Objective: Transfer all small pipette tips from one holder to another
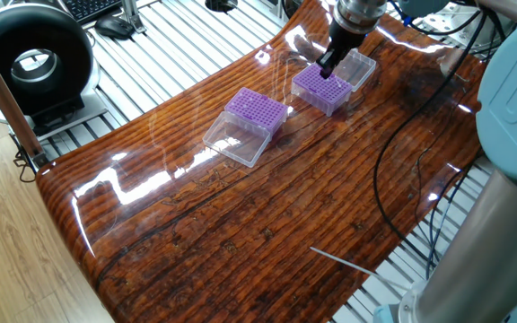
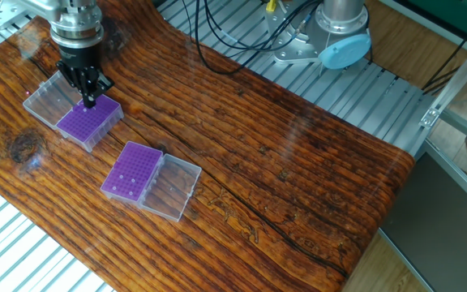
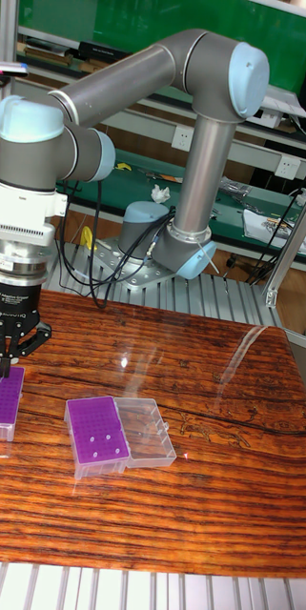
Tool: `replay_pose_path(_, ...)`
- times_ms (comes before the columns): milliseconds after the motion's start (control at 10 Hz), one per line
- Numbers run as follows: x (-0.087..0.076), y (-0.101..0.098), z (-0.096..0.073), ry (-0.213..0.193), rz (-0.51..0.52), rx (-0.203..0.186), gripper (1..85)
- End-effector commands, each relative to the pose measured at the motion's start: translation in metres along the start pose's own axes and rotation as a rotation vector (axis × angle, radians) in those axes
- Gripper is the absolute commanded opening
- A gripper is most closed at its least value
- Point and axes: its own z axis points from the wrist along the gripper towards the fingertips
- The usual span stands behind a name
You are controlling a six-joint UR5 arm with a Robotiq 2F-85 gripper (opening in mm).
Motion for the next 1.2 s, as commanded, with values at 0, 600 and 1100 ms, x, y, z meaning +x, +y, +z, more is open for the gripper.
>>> replay_pose_path(0,-0.0026,0.0000,-0.0001,-0.017,0.004,-0.011,1.0)
replay_pose_path(600,-0.0020,0.0007,0.0010,-0.022,0.001,-0.017,1.0)
replay_pose_path(1100,-0.0028,0.0003,0.0028,-0.029,-0.003,-0.018,1.0)
